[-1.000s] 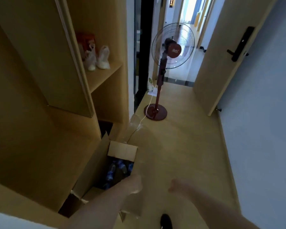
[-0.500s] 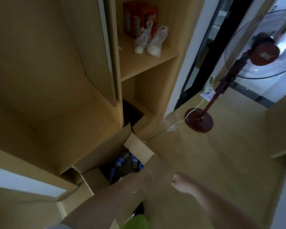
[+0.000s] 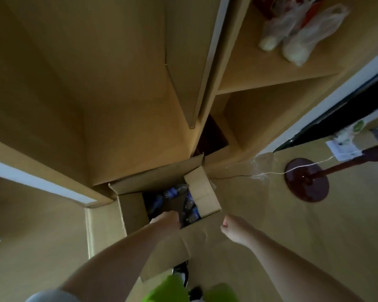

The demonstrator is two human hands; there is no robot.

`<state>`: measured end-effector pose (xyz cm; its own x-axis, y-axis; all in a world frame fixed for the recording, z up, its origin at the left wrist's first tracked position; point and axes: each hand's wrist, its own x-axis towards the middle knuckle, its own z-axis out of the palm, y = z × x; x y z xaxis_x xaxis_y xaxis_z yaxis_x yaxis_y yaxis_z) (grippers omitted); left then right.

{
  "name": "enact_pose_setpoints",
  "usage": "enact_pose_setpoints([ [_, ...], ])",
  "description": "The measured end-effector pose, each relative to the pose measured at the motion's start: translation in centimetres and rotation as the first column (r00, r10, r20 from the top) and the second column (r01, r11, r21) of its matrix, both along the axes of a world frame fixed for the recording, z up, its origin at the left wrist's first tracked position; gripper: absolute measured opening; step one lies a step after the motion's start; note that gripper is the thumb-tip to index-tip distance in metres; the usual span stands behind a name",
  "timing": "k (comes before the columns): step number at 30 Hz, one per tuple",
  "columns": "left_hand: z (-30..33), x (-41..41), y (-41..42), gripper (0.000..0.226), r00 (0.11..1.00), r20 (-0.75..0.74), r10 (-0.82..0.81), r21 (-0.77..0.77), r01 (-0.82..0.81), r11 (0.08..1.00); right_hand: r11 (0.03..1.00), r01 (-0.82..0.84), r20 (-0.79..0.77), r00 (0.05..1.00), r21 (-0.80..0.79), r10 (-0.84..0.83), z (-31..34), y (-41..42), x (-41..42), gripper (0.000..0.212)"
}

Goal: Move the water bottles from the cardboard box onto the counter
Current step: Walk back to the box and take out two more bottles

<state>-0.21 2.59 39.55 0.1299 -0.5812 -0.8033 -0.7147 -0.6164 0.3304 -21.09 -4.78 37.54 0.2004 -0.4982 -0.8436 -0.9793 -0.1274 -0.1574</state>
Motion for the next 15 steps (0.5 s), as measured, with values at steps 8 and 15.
enact_pose_setpoints([
  [8,-10.2,5.2,1.7,0.029,0.964,0.003,0.266,0.106,-0.265,0.959,0.973,-0.22,0.099,0.972,0.074,0.212,-8.5,-2.2,5.8,0.02],
  [15,-20.7,4.9,2.9,0.03,0.89,-0.03,0.455,0.139,-0.447,0.884,0.932,-0.355,0.124,0.93,0.073,0.345,-19.1,-3.5,8.7,0.016],
])
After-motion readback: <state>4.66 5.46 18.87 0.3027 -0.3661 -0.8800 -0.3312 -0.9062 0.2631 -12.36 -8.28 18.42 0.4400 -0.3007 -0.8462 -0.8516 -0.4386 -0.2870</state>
